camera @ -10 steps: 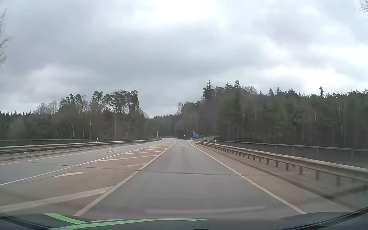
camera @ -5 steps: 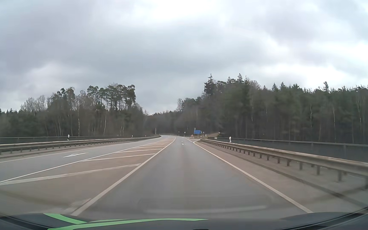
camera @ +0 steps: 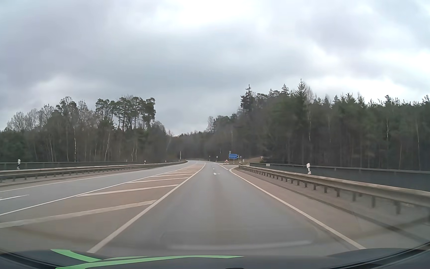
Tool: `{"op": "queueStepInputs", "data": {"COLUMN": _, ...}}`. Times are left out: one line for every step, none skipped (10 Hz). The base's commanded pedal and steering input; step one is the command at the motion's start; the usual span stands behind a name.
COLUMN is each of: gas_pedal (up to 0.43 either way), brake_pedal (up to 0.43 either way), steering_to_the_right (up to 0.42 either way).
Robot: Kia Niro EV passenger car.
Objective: Follow the waypoints while adhering to traffic rules and regulations
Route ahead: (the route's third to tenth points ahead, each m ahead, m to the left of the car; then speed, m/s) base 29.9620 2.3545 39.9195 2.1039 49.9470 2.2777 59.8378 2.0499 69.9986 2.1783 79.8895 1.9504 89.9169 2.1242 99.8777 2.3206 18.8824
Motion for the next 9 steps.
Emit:
{"op": "queueStepInputs", "data": {"gas_pedal": 0.197, "brake_pedal": 0.0, "steering_to_the_right": 0.0}}
{"op": "queueStepInputs", "data": {"gas_pedal": 0.209, "brake_pedal": 0.0, "steering_to_the_right": 0.0}}
{"op": "queueStepInputs", "data": {"gas_pedal": 0.209, "brake_pedal": 0.0, "steering_to_the_right": 0.0}}
{"op": "queueStepInputs", "data": {"gas_pedal": 0.209, "brake_pedal": 0.0, "steering_to_the_right": 0.0}}
{"op": "queueStepInputs", "data": {"gas_pedal": 0.209, "brake_pedal": 0.0, "steering_to_the_right": 0.0}}
{"op": "queueStepInputs", "data": {"gas_pedal": 0.209, "brake_pedal": 0.0, "steering_to_the_right": 0.0}}
{"op": "queueStepInputs", "data": {"gas_pedal": 0.209, "brake_pedal": 0.0, "steering_to_the_right": 0.0}}
{"op": "queueStepInputs", "data": {"gas_pedal": 0.209, "brake_pedal": 0.0, "steering_to_the_right": 0.0}}
{"op": "queueStepInputs", "data": {"gas_pedal": 0.209, "brake_pedal": 0.0, "steering_to_the_right": 0.0}}
